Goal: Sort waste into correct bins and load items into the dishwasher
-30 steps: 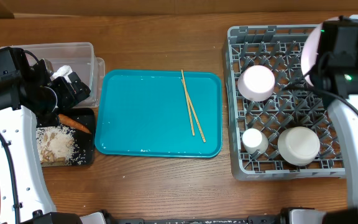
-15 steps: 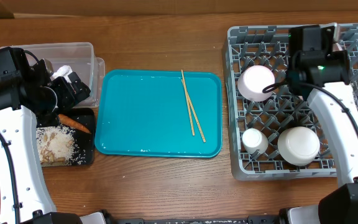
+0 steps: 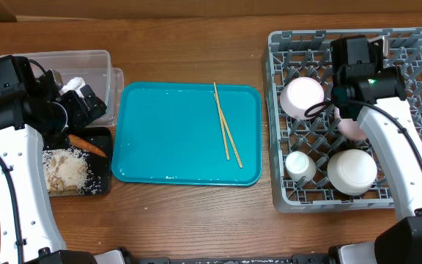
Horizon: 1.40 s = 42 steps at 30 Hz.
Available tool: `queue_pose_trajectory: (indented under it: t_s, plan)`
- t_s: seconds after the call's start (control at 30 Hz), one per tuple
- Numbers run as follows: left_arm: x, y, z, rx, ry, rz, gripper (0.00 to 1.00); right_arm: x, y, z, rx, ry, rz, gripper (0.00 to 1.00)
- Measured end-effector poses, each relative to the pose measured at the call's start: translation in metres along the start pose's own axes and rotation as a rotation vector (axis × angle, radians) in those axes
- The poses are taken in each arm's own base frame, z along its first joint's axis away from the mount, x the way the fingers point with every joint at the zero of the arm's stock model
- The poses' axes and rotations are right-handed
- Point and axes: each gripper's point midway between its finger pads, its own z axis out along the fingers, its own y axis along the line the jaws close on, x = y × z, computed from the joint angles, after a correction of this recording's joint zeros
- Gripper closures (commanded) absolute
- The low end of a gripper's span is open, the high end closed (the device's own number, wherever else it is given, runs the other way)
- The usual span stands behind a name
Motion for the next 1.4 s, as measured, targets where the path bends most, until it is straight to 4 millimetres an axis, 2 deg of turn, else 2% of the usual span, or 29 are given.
queue_pose_trajectory:
  t_s: [0.17,0.2,0.3,0.43,0.63,0.8,0.93,1.0,1.07,1.2,1.4]
  plan:
    - [0.0,0.0,0.0,0.0,0.0,0.0,0.0,-0.001,0.0,0.0,-0.001,-0.002,0.0,0.73]
    - [0.0,0.0,0.0,0.0,0.0,0.0,0.0,-0.001,0.0,0.0,-0.001,-0.004,0.004,0.68]
    - [0.0,0.0,0.0,0.0,0.0,0.0,0.0,-0.003,0.001,-0.001,-0.002,-0.011,0.004,0.63]
    - [0.0,0.0,0.0,0.0,0.0,0.0,0.0,-0.013,0.004,-0.008,0.0,-0.051,0.03,0.59]
    - [0.0,0.0,0.0,0.0,0.0,0.0,0.0,-0.026,0.012,-0.027,-0.018,-0.119,0.035,0.59]
    - [0.0,0.0,0.0,0.0,0.0,0.0,0.0,-0.036,0.029,-0.065,-0.176,-0.226,0.04,0.58]
    - [0.0,0.0,0.0,0.0,0.0,0.0,0.0,-0.032,0.065,-0.118,-0.45,-0.322,-0.035,0.53]
    - [0.0,0.0,0.0,0.0,0.0,0.0,0.0,-0.022,0.084,-0.133,-0.58,-0.32,-0.088,0.53]
    - [0.0,0.0,0.0,0.0,0.0,0.0,0.0,-0.018,0.097,-0.14,-0.659,-0.311,-0.111,0.53]
    - [0.0,0.0,0.0,0.0,0.0,0.0,0.0,-0.012,0.113,-0.136,-0.733,-0.277,-0.127,0.53]
    - [0.0,0.0,0.0,0.0,0.0,0.0,0.0,-0.01,0.134,-0.099,-0.732,-0.169,-0.123,0.53]
